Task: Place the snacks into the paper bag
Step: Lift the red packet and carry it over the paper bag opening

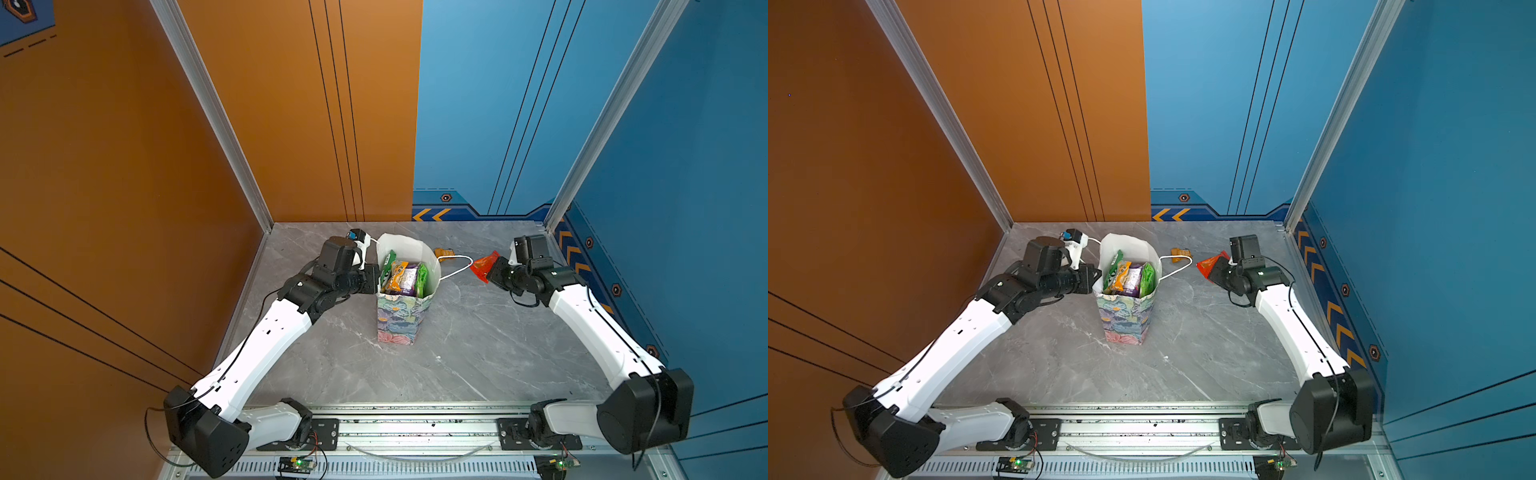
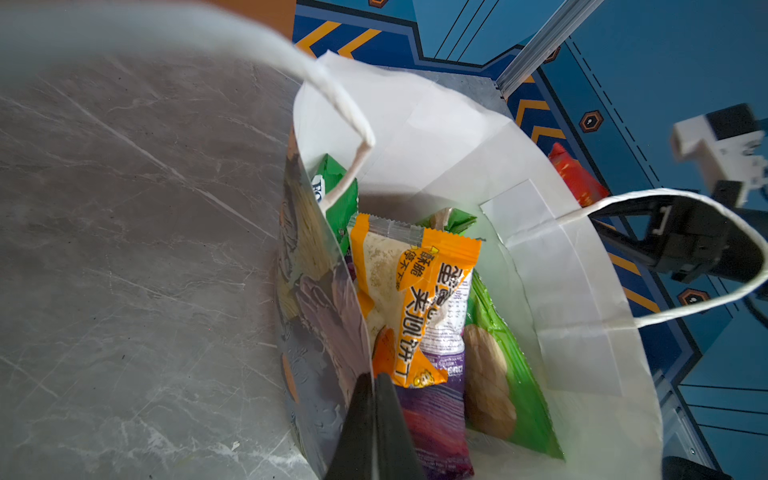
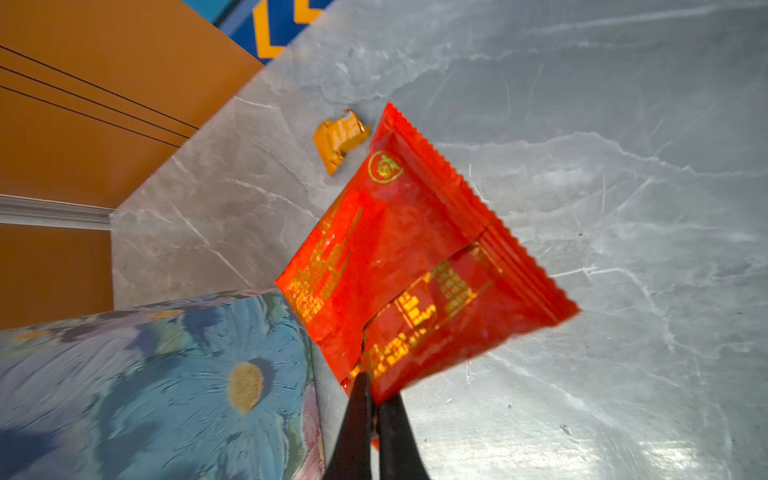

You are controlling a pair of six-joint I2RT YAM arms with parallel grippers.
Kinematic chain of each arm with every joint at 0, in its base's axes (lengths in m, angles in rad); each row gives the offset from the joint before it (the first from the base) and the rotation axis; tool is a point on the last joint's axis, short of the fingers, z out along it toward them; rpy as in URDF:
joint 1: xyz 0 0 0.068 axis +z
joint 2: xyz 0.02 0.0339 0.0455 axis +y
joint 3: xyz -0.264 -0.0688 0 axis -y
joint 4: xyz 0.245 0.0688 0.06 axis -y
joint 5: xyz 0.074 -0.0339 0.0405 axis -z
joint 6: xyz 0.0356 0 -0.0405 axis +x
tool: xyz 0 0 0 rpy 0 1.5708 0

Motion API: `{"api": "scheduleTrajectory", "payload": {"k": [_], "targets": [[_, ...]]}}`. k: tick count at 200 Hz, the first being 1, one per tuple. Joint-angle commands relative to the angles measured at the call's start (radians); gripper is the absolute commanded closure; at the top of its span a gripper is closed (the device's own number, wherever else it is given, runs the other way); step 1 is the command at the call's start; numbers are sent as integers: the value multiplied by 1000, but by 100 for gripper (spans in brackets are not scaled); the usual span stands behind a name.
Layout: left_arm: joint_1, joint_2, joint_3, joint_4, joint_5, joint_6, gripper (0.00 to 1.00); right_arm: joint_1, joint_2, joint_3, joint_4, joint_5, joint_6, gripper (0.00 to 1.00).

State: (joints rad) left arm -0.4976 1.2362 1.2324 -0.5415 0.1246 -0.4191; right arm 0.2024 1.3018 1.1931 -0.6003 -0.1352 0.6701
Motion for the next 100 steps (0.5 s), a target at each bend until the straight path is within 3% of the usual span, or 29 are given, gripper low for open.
{"api": "scheduleTrajectory", "payload": {"k": [1, 51, 74, 100], "targets": [[9, -20, 4, 63, 25, -4, 100, 22, -70, 76, -69, 90, -32, 100], [9, -20, 3, 63, 22, -4, 100, 54, -135, 221, -137, 136, -48, 100], [9, -13, 4, 63, 23, -3, 100, 145, -166, 315, -141, 214, -89, 100], [9, -7, 5, 63, 29, -6, 100, 190, -123, 433, -213, 220, -117, 100]]}}
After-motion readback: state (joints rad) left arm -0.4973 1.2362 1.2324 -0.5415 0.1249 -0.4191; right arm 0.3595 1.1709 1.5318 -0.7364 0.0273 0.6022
